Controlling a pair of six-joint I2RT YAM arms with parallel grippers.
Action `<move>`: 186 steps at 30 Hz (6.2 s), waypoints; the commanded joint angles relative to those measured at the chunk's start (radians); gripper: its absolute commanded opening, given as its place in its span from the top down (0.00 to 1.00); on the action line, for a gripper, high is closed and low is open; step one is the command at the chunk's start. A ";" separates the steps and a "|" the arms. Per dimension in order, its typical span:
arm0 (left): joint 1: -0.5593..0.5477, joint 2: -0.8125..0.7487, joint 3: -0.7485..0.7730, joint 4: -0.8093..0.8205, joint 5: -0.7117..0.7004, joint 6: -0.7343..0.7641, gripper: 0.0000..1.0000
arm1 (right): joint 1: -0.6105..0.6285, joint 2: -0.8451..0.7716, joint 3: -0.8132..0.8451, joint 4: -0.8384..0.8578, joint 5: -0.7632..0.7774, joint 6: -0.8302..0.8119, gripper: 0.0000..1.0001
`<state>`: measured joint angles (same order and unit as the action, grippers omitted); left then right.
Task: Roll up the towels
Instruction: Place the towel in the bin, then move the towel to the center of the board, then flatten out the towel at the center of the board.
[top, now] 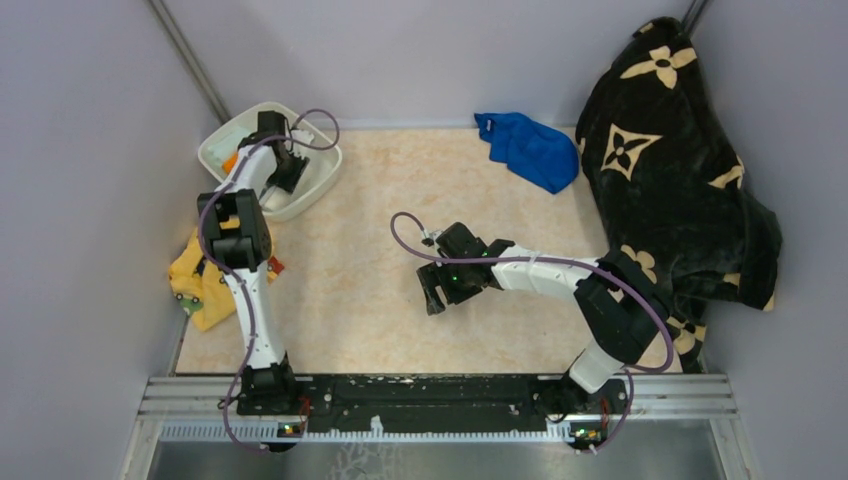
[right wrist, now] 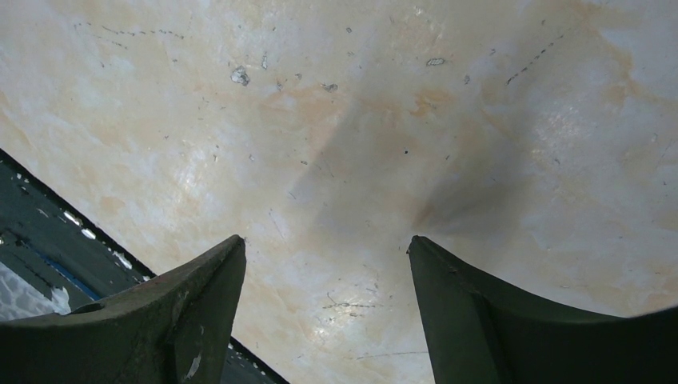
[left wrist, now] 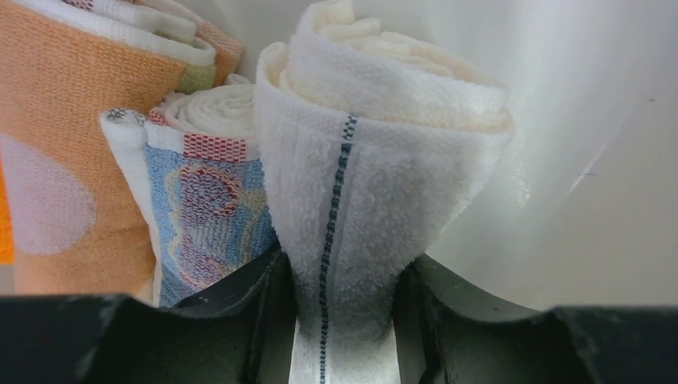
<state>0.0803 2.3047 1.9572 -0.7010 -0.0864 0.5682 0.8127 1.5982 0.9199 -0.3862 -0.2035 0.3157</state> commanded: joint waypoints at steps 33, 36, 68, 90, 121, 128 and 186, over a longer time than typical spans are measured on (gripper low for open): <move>-0.021 -0.225 -0.273 0.172 -0.157 0.125 0.04 | -0.012 -0.161 0.008 -0.041 0.096 -0.021 0.24; -0.021 -0.257 -0.294 0.182 -0.153 0.125 0.01 | -0.019 -0.187 0.019 -0.062 0.125 -0.037 0.24; -0.148 -0.875 -0.688 0.324 0.474 -0.670 0.02 | -0.619 0.117 0.407 0.148 0.430 -0.076 0.21; -0.293 -1.238 -1.203 0.362 0.501 -0.918 0.05 | -0.701 0.749 0.879 -0.150 0.252 -0.031 0.73; -0.455 -0.820 -1.091 0.365 0.317 -0.908 0.38 | -0.076 0.002 0.275 0.017 0.354 0.060 0.43; -0.526 -0.634 -0.950 0.353 0.190 -0.869 0.47 | -0.120 0.042 0.268 0.101 0.350 0.027 0.41; -0.534 -0.717 -1.153 0.314 0.145 -0.981 1.00 | -0.232 0.339 0.544 0.245 0.271 -0.079 1.00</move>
<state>-0.5037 1.6070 0.8558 -0.3145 0.0784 -0.4152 0.6590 2.0991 1.4609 -0.1333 0.0231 0.2302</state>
